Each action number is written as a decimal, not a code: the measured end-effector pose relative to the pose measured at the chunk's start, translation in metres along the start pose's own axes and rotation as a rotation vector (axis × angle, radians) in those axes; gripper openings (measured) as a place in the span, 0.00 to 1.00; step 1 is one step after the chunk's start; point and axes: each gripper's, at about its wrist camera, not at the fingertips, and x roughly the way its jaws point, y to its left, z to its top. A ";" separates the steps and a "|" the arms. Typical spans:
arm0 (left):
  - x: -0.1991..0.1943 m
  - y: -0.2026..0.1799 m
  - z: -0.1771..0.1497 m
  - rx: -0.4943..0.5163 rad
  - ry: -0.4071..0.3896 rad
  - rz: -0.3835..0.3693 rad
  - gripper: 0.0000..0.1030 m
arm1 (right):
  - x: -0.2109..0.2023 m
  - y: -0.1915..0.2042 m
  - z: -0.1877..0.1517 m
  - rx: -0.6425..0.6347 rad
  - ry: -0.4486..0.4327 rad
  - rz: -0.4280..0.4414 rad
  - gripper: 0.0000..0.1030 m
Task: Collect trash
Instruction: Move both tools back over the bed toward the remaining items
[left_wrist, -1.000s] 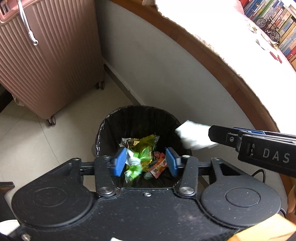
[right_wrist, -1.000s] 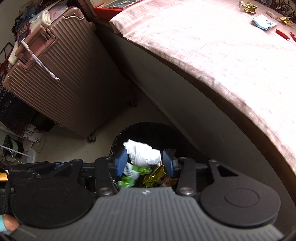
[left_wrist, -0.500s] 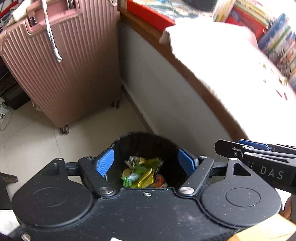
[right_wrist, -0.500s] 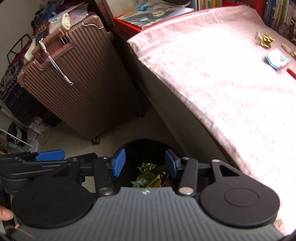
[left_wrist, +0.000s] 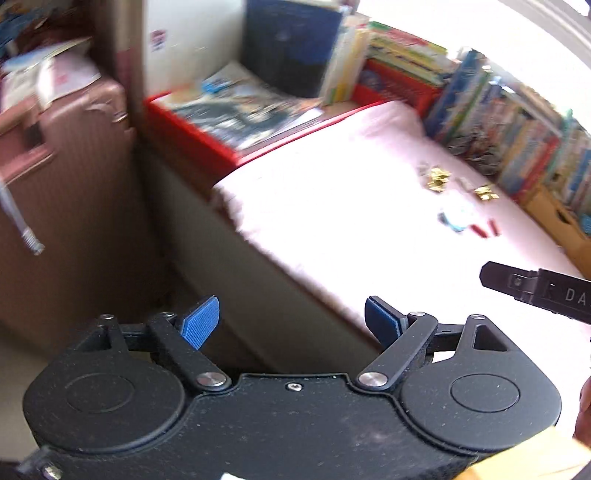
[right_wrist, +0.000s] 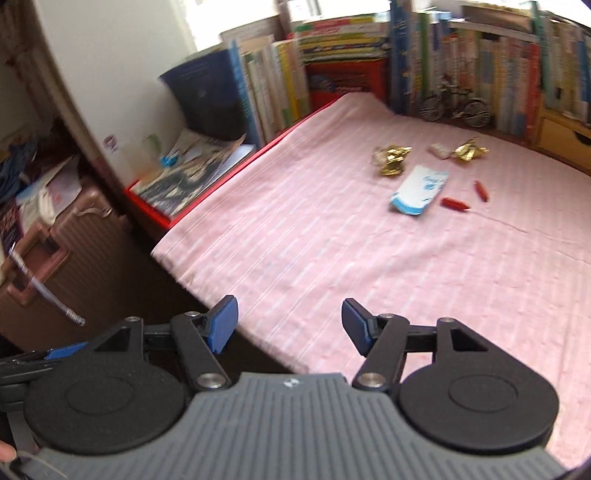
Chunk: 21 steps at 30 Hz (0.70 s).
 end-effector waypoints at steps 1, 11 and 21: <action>0.002 -0.007 0.008 0.025 -0.007 -0.028 0.84 | -0.009 -0.013 0.002 0.033 -0.033 -0.032 0.74; 0.040 -0.111 0.067 0.177 -0.046 -0.151 0.87 | -0.021 -0.124 0.055 0.230 -0.207 -0.228 0.80; 0.155 -0.208 0.124 0.191 0.055 -0.143 0.88 | 0.054 -0.216 0.127 0.308 -0.187 -0.248 0.80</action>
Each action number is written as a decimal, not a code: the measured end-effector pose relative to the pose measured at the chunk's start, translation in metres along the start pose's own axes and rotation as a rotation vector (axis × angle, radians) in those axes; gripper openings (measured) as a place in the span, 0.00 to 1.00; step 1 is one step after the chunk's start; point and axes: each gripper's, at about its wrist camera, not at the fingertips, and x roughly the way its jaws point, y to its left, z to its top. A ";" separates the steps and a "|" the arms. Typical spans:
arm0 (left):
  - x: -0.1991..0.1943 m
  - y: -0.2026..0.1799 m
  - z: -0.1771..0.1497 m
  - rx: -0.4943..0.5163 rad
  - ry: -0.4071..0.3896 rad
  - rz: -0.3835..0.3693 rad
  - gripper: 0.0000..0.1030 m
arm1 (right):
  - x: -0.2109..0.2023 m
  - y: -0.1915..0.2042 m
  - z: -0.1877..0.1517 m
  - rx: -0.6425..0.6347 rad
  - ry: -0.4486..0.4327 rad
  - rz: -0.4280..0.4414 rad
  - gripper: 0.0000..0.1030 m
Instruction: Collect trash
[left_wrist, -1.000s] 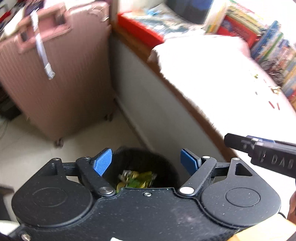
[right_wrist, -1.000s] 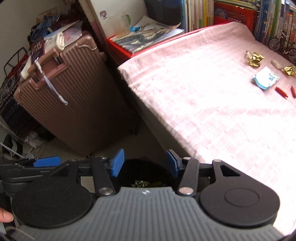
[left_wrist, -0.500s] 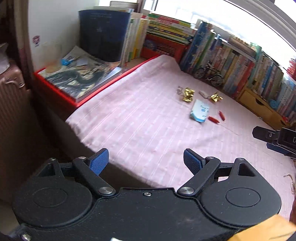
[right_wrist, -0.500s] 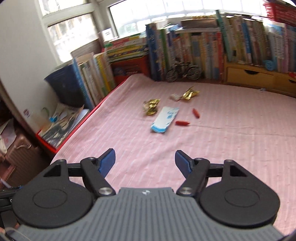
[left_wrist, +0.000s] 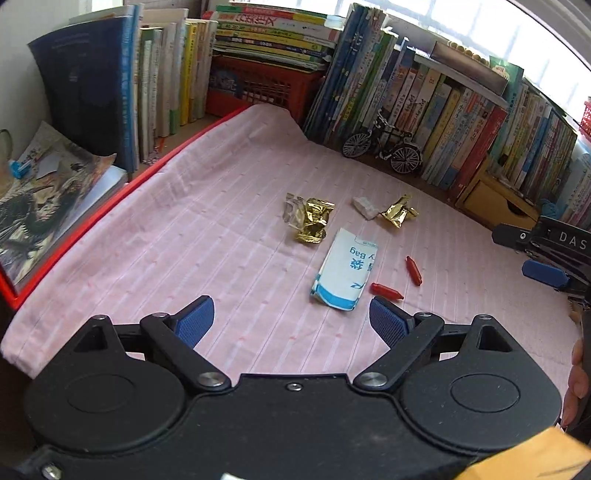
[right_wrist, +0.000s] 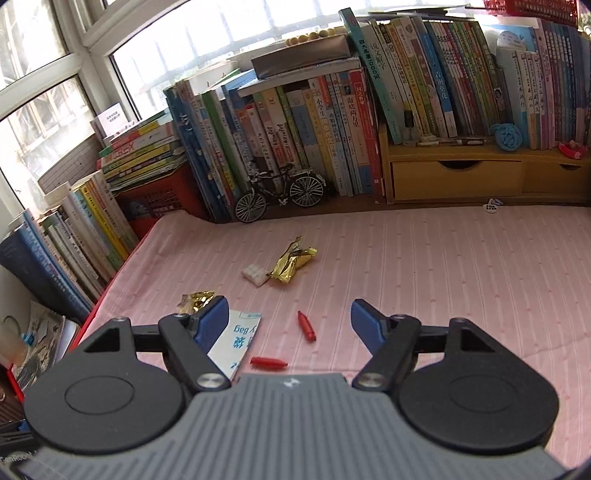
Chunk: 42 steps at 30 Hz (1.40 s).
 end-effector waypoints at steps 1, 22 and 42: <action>0.013 -0.007 0.005 0.007 0.011 0.000 0.88 | 0.012 -0.005 0.006 0.006 0.012 0.002 0.80; 0.171 -0.057 0.042 0.062 0.140 0.052 0.86 | 0.183 -0.022 0.049 -0.001 0.228 0.080 0.80; 0.183 -0.063 0.047 0.070 0.155 0.010 0.13 | 0.238 0.002 0.042 -0.072 0.317 0.071 0.31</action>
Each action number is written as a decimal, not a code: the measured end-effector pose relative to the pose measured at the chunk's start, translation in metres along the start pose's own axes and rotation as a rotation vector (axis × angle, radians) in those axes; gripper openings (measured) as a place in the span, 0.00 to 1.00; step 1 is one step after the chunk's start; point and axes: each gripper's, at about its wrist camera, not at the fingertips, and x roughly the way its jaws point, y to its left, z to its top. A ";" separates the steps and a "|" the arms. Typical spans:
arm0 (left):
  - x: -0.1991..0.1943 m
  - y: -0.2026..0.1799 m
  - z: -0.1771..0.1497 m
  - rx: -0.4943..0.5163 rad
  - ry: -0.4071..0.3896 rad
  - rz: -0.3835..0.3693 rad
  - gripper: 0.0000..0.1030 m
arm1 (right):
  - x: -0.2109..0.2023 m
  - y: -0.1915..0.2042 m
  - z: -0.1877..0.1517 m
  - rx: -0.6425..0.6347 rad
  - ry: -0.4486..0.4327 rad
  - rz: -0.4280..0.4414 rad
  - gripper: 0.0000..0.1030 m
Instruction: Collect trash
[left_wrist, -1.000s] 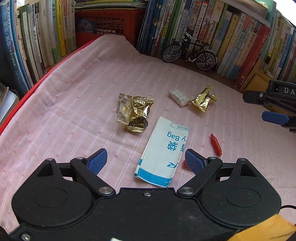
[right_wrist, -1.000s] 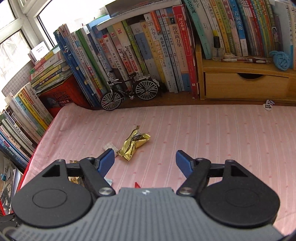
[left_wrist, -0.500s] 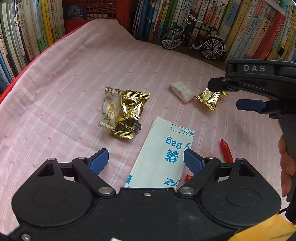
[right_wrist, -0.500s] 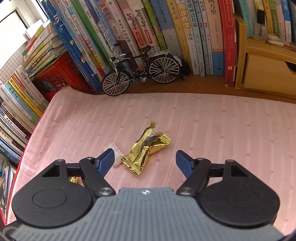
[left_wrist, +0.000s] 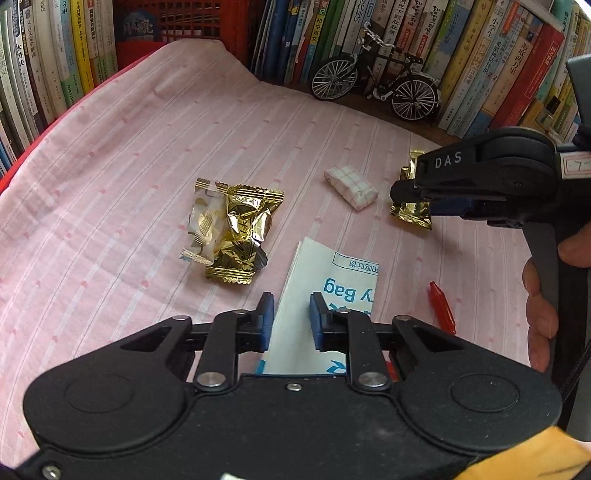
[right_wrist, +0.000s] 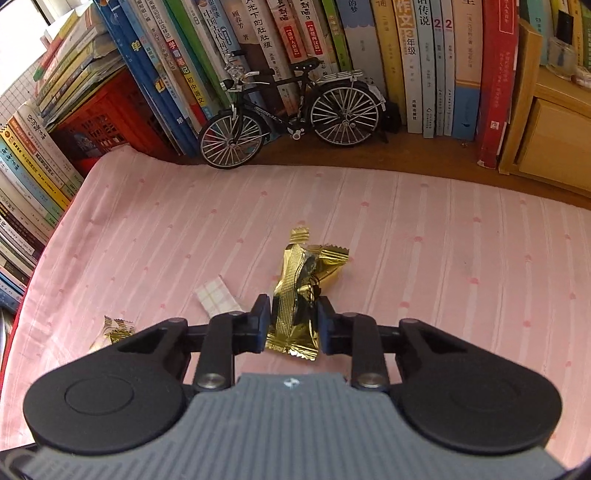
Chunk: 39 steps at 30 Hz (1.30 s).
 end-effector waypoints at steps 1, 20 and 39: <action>-0.002 0.001 0.000 -0.004 -0.002 -0.006 0.11 | -0.003 -0.002 -0.002 0.006 -0.006 -0.002 0.30; -0.067 -0.004 -0.024 -0.008 -0.066 -0.027 0.02 | -0.088 -0.001 -0.045 0.012 -0.058 0.008 0.29; -0.170 0.052 -0.120 -0.035 -0.121 -0.140 0.17 | -0.193 0.048 -0.180 0.033 -0.097 -0.046 0.30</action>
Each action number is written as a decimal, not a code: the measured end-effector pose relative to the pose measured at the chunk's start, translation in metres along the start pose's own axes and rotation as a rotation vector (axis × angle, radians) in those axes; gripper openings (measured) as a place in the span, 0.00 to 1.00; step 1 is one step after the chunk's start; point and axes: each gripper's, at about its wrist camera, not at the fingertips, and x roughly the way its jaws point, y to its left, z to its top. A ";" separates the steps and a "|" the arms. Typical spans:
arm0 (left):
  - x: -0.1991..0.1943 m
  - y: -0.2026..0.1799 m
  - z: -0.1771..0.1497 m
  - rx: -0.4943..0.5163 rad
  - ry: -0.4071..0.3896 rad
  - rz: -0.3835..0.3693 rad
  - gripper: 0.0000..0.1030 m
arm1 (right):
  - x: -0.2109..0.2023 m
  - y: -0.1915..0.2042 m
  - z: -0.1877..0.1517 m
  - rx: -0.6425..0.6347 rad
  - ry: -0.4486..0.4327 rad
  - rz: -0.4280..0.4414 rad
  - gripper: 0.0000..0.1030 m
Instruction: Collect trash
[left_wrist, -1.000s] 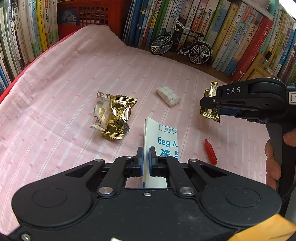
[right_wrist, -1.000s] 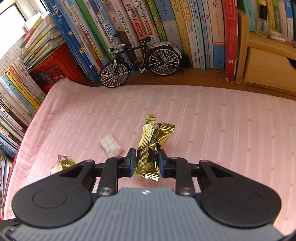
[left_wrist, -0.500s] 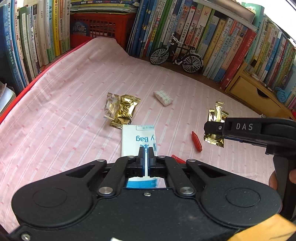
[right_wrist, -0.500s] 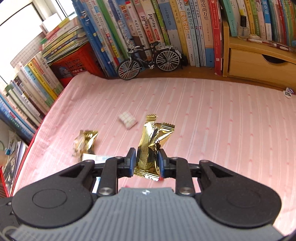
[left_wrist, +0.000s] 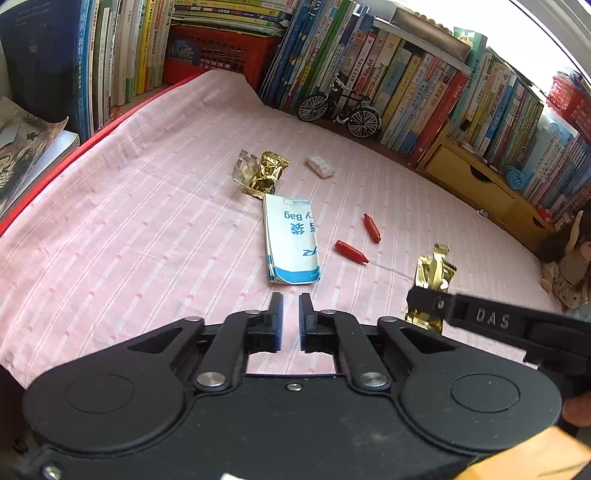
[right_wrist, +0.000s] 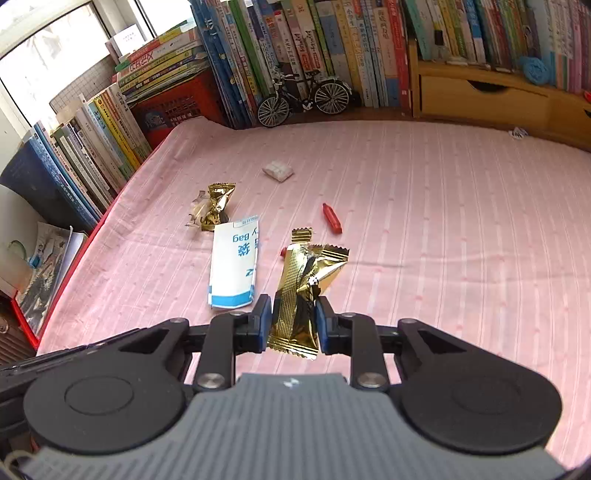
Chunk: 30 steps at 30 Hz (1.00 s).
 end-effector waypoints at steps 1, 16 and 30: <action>0.000 -0.001 0.001 0.007 -0.014 0.007 0.25 | -0.004 -0.001 -0.004 -0.008 -0.003 -0.011 0.30; 0.158 -0.039 0.046 0.050 0.120 0.166 0.77 | 0.015 -0.058 -0.001 0.012 0.018 -0.056 0.32; 0.074 -0.030 0.022 0.048 0.024 0.067 0.13 | 0.008 -0.026 -0.008 -0.056 0.021 0.013 0.32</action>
